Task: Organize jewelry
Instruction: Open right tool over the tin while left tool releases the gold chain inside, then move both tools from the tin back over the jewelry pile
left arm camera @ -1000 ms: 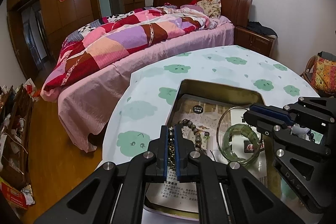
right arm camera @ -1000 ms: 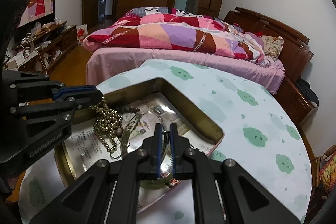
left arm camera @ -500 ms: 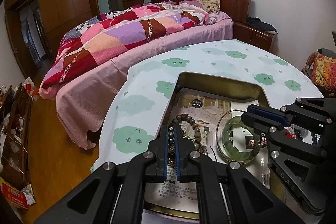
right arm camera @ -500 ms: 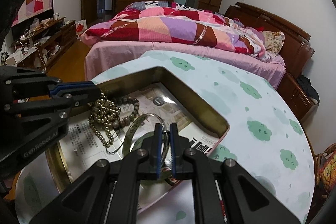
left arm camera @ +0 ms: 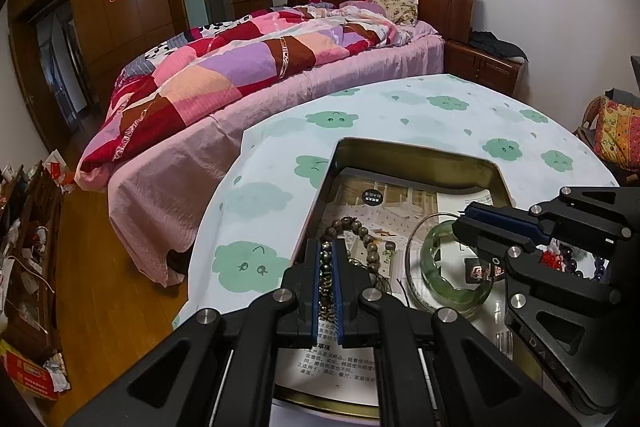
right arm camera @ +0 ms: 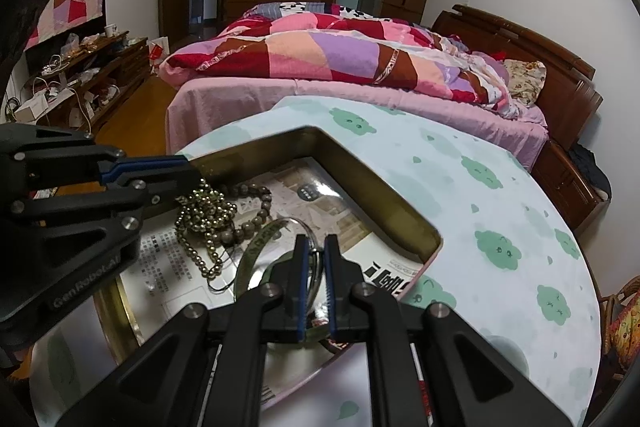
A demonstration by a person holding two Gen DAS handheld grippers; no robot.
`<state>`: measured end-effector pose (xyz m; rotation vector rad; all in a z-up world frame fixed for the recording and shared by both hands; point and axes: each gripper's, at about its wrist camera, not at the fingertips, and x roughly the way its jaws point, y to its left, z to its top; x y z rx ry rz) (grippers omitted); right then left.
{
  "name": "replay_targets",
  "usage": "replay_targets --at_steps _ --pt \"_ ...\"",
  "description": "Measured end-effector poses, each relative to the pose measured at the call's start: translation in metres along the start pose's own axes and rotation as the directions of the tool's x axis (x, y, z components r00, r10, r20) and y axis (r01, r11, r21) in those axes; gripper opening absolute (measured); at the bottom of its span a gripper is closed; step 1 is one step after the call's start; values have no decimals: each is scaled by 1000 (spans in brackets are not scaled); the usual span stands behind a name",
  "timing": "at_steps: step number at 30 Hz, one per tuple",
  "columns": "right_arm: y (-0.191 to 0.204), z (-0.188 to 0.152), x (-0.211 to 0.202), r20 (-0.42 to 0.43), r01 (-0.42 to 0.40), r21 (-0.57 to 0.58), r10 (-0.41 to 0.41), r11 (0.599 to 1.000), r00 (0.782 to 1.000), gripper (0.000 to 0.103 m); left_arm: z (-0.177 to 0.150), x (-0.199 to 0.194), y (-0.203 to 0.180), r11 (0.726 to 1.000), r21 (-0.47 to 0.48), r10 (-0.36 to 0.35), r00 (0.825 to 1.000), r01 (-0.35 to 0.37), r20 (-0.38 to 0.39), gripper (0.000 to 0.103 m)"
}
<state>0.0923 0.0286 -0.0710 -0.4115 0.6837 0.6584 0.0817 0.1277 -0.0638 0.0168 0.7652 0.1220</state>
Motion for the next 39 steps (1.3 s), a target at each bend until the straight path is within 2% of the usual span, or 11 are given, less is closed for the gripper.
replay_targets --at_steps 4,6,8,9,10,11,13,14,28,37,39 --pt "0 0 0 -3 -13 7 13 1000 1000 16 0 0 0 1000 2 4 1000 -4 1 6" --pt "-1 -1 0 -3 -9 11 9 1000 1000 17 0 0 0 1000 2 11 1000 -11 -2 10" --pt "-1 -2 -1 -4 -10 13 10 1000 1000 20 0 -1 1 1000 -3 1 1000 -1 2 23" --pt "-2 -2 -1 -3 -11 14 11 1000 1000 24 0 -2 1 1000 -3 -3 1000 3 7 25" --pt "-2 -2 -2 -1 -11 15 11 1000 1000 33 1 -3 0 1000 -1 2 1000 -2 11 31" --pt "-3 -2 -3 3 -9 17 9 1000 1000 41 1 -5 0 1000 3 17 1000 -18 17 42" --pt "-4 -3 -5 7 -6 20 6 1000 1000 41 2 -10 1 999 2 32 999 -32 42 57" --pt "-5 -3 -5 7 -7 23 7 1000 1000 41 2 -12 2 999 -1 34 998 -34 48 59" --pt "-7 -6 -7 1 0 34 0 999 1000 48 5 -11 4 998 -18 66 997 -65 38 59" --pt "-22 -28 -27 -15 29 47 -28 998 999 51 1 -17 -12 997 -1 76 997 -76 28 59" --pt "-33 -37 -41 4 27 74 -27 997 1000 59 -1 -21 -22 998 18 64 997 -65 30 59"
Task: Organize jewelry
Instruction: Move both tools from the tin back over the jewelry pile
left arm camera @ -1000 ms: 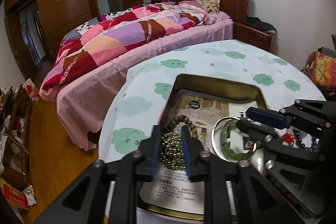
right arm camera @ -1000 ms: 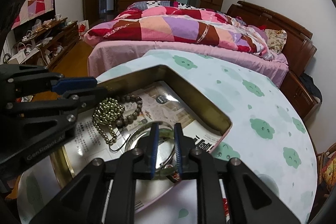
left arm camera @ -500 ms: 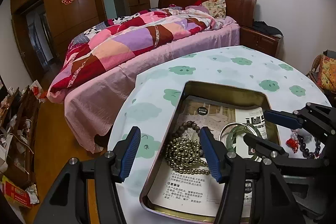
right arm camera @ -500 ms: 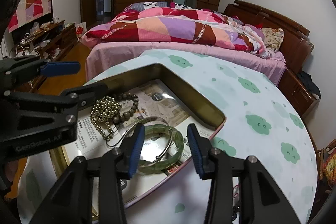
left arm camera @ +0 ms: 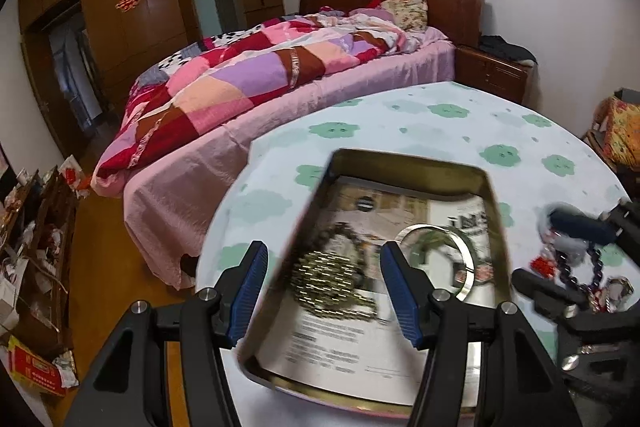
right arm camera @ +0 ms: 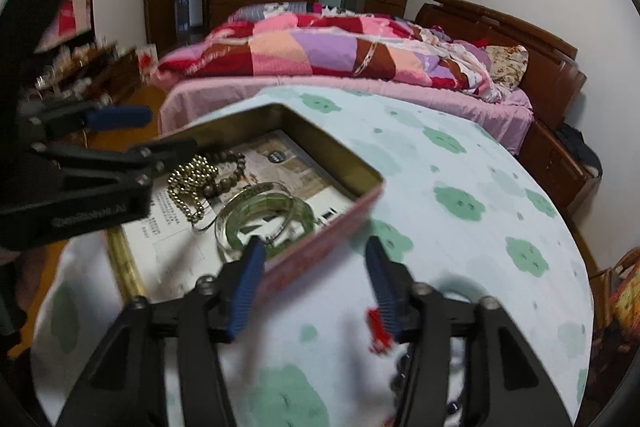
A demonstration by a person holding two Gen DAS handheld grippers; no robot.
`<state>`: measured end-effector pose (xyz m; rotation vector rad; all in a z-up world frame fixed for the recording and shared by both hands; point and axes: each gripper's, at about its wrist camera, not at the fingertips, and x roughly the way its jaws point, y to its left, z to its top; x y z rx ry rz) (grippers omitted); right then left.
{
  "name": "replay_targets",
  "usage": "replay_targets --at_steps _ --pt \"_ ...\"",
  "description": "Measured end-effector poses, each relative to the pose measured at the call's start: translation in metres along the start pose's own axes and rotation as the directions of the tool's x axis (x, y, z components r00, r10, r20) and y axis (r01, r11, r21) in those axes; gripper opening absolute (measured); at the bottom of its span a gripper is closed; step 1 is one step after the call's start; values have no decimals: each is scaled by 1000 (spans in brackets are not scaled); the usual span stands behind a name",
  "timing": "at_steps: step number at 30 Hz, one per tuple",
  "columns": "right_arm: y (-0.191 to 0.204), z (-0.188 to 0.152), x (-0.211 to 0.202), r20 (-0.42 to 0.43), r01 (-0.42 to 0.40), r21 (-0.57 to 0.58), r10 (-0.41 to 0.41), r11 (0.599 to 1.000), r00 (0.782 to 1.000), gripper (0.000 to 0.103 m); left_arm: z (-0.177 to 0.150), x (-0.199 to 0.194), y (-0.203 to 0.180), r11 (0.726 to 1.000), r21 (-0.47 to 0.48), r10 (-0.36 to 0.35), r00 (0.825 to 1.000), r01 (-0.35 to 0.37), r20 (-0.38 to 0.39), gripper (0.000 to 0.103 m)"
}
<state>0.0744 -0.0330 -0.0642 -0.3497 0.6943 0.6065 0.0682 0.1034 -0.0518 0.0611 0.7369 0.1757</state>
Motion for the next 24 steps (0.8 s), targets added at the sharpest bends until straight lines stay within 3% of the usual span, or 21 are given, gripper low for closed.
replay_targets --at_steps 2,8,16,24 --pt "-13 -8 -13 3 41 21 -42 999 999 59 -2 -4 -11 1000 19 -13 1000 13 3 59" --pt "-48 -22 -46 36 59 113 -64 992 997 60 -14 -21 -50 995 70 -74 997 74 0 59" --pt "-90 -86 -75 -38 167 195 -163 966 986 61 -28 -51 -100 973 140 -185 983 185 -9 59" --pt "-97 -103 -73 -61 143 219 -133 965 989 61 -46 -55 -131 950 197 -236 970 243 -61 59"
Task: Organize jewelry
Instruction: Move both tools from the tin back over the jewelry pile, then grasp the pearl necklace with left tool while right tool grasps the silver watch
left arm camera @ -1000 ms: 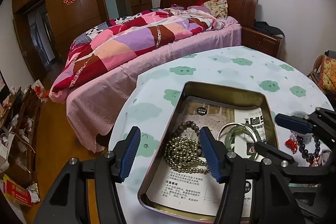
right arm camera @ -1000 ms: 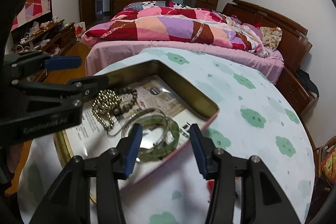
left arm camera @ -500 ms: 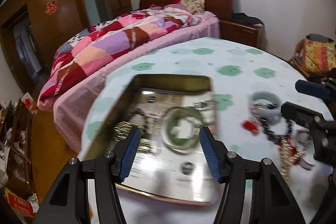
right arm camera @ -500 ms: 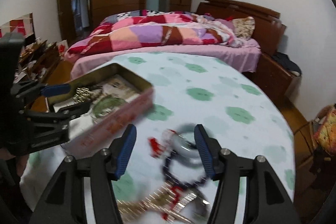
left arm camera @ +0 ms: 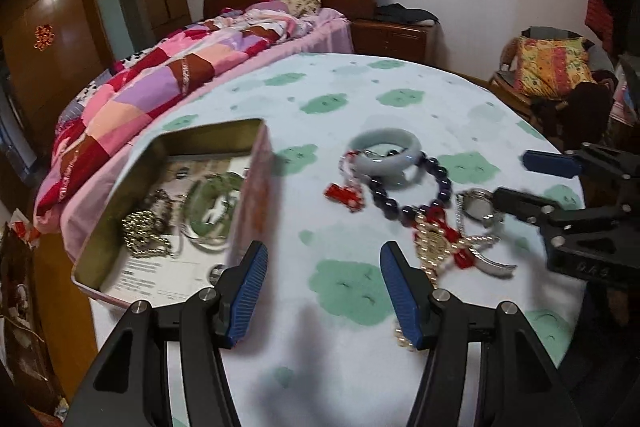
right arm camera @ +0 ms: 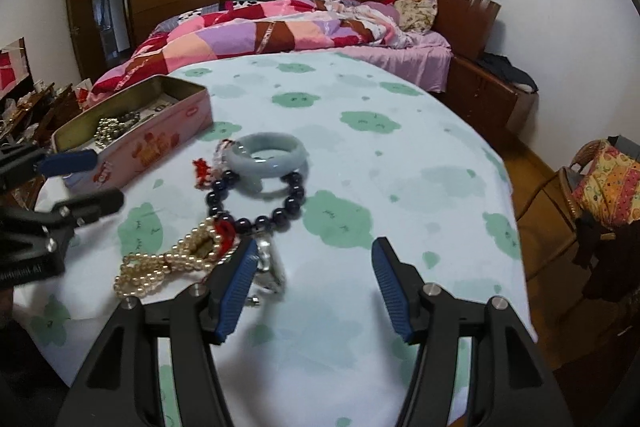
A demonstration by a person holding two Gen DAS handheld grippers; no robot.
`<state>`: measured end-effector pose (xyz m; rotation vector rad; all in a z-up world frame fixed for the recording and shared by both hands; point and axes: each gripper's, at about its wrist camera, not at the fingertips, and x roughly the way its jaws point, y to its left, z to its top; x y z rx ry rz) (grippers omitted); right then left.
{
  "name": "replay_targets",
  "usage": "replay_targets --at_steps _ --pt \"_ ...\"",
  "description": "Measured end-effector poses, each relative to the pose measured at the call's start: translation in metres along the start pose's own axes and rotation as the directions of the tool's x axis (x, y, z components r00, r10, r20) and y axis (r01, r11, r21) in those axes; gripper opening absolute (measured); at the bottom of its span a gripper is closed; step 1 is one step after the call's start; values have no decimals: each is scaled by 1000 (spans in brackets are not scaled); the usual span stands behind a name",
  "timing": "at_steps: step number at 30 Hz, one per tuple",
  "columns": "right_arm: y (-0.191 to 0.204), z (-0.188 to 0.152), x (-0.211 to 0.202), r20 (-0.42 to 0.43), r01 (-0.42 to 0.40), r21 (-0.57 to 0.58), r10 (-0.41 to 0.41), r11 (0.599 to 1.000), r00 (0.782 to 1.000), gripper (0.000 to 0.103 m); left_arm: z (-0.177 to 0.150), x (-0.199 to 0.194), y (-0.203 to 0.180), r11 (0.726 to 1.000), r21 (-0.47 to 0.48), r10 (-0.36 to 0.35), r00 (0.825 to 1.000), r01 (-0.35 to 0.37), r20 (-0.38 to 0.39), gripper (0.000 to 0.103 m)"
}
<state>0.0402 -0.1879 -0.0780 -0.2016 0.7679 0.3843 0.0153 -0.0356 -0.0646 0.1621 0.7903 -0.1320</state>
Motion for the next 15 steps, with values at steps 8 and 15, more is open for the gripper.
replay_targets --at_steps 8,15 --pt "9 -6 14 -22 -22 -31 21 999 1000 41 -5 3 -15 998 41 -53 999 53 -8 59" --pt "10 -12 21 -52 -38 -42 35 998 998 18 -6 7 -16 996 40 -75 997 76 -19 59"
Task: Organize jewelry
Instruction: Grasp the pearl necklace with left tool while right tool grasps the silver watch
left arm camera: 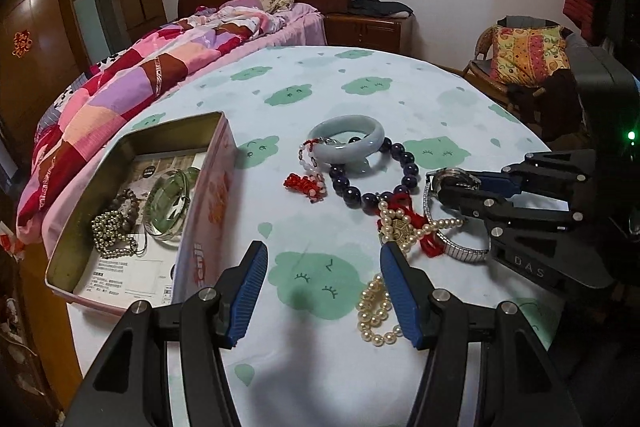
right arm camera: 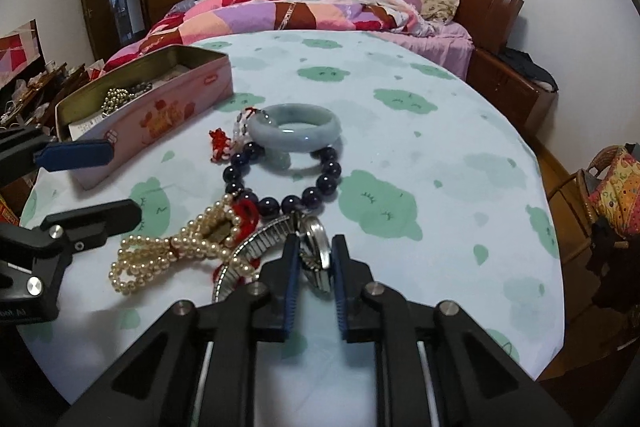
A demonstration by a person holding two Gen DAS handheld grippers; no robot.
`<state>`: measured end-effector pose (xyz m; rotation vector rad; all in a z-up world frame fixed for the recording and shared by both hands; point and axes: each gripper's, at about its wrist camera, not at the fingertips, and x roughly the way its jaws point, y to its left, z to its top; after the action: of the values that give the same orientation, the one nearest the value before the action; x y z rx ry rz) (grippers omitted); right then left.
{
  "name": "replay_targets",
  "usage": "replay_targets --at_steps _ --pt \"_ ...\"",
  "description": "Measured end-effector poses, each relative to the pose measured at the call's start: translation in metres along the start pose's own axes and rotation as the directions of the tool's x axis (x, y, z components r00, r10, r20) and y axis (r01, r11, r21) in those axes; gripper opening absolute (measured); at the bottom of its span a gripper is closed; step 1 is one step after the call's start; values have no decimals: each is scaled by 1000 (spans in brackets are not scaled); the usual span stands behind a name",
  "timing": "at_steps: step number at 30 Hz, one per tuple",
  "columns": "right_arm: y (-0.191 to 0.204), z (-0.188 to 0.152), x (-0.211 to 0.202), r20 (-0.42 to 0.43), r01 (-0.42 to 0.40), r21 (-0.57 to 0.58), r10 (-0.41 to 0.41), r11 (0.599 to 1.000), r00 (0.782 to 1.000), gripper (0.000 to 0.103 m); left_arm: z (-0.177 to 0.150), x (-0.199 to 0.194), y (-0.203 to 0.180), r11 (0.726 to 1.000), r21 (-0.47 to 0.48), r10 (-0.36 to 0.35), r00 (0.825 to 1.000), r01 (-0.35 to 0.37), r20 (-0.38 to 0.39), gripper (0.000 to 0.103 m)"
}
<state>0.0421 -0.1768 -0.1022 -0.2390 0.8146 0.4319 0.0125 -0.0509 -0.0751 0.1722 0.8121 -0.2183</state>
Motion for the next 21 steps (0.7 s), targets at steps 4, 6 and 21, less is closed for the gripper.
replay_targets --at_steps 4,6,21 --pt "-1 -3 -4 -9 36 -13 -36 999 999 16 0 0 -5 1000 20 -3 1000 3 3 59" --pt "-2 -4 -8 -14 66 -24 -67 997 998 16 0 -2 -7 1000 28 -6 1000 6 9 59" --pt "-7 -12 -18 11 106 -28 -106 994 994 15 -7 27 -21 987 60 -140 984 147 -113 16"
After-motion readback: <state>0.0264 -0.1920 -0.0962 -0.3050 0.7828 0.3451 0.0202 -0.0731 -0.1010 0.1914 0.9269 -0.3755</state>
